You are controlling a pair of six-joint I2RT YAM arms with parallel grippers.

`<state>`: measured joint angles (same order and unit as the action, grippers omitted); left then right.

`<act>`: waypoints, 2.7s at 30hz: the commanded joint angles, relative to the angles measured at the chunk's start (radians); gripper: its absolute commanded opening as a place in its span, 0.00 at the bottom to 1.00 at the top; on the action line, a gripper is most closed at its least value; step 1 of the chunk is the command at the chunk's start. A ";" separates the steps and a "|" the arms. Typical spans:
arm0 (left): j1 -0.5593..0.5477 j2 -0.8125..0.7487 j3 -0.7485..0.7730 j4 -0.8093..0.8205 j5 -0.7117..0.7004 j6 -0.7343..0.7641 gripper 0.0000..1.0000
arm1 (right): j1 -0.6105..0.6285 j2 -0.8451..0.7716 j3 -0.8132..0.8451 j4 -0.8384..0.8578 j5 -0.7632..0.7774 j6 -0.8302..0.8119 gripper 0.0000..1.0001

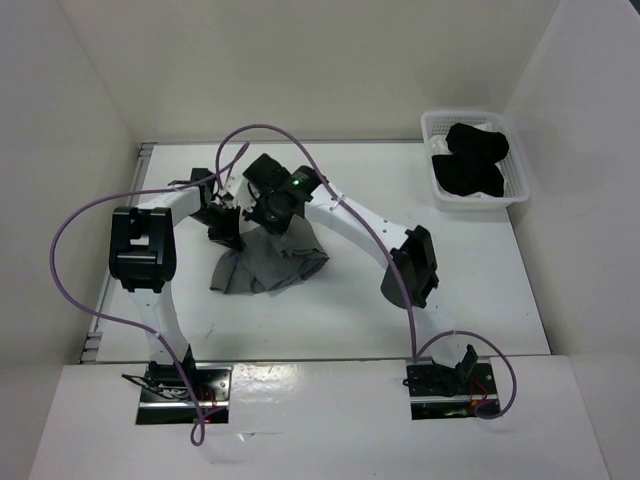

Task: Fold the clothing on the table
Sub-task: Fold the skirt

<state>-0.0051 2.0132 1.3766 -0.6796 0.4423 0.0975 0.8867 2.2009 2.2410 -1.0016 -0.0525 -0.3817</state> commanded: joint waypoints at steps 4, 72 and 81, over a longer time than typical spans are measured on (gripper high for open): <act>-0.004 0.013 -0.008 0.022 -0.013 -0.004 0.00 | 0.052 0.091 0.152 -0.074 -0.105 0.039 0.00; 0.488 -0.949 -0.258 -0.115 -0.125 0.002 0.99 | 0.090 0.138 0.060 0.201 0.129 0.161 0.77; 0.488 -0.949 -0.258 -0.115 -0.116 0.002 0.99 | 0.153 0.168 0.063 0.153 0.095 0.152 0.78</act>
<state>0.4767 1.0882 1.1210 -0.8078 0.3119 0.1226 1.0615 2.3444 2.2837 -0.8032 0.0528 -0.2321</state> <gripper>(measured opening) 0.992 0.783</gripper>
